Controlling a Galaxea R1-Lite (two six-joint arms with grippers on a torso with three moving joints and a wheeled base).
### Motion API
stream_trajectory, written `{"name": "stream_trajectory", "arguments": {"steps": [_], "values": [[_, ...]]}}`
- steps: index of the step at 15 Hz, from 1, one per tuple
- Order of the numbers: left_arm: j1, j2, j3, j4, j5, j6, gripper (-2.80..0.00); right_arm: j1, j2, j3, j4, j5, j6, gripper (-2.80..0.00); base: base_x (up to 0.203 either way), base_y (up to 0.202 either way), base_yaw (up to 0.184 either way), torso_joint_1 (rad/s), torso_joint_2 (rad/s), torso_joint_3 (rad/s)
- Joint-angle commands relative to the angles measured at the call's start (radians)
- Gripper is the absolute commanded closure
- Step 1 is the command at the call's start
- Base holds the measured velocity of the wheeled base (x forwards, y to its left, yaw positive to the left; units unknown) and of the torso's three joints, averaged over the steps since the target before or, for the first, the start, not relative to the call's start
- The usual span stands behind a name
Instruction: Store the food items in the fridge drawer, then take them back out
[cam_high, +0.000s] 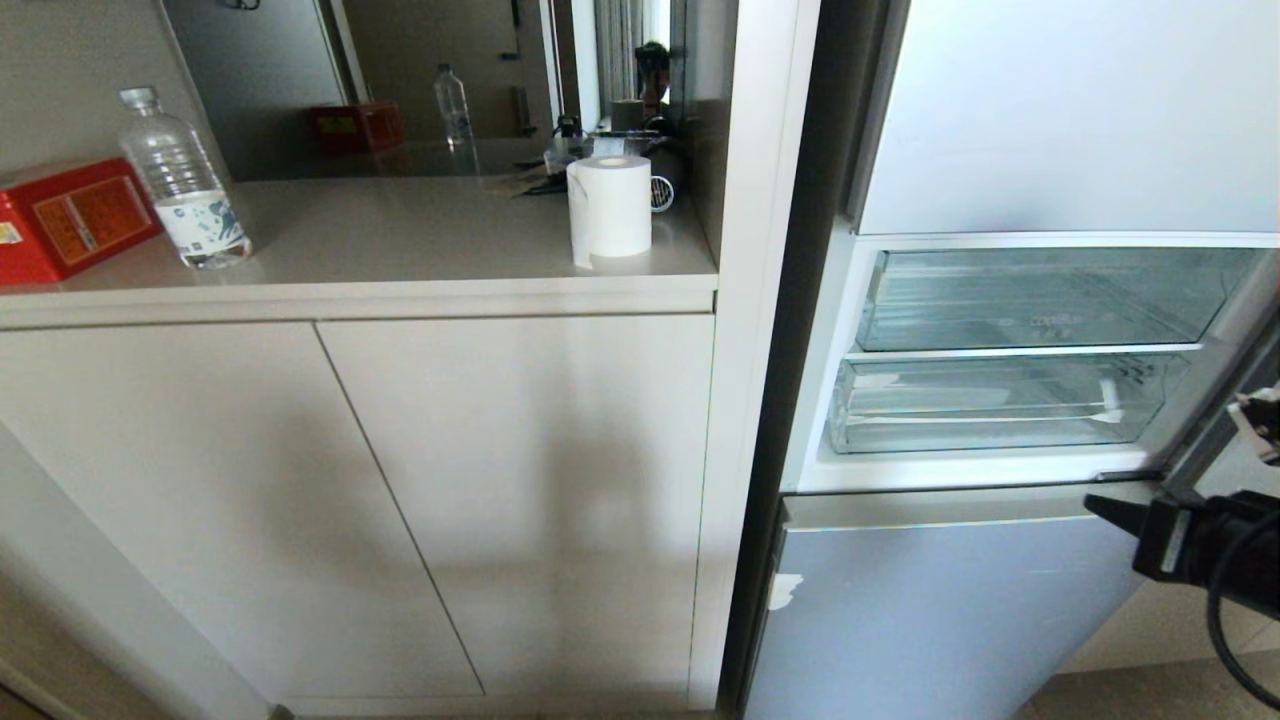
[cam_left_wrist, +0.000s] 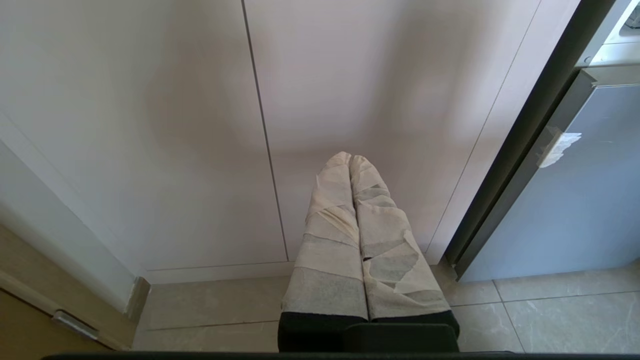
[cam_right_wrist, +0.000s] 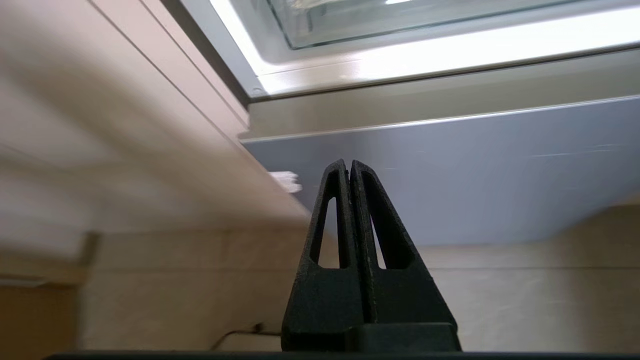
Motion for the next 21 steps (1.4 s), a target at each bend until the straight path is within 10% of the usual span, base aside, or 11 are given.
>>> {"name": "stream_trajectory", "arguments": {"steps": [1,7,15,21], "values": [[0.0,0.0,0.0,0.001,0.0,0.0,0.0,-0.001,-0.351,0.121,0.033,-0.051,-0.028,0.0,0.0,0.0,0.0,0.0,0.0,0.0],[0.0,0.0,0.0,0.001,0.0,0.0,0.0,-0.001,-0.729,0.381,0.154,-0.248,-0.166,0.0,0.0,0.0,0.0,0.0,0.0,0.0],[0.0,0.0,0.0,0.001,0.0,0.0,0.0,0.084,-1.266,0.382,0.423,-0.247,-0.222,0.0,0.0,0.0,0.0,0.0,0.0,0.0],[0.0,0.0,0.0,0.001,0.0,0.0,0.0,0.092,-1.293,0.382,0.481,-0.228,-0.229,0.0,0.0,0.0,0.0,0.0,0.0,0.0]]}}
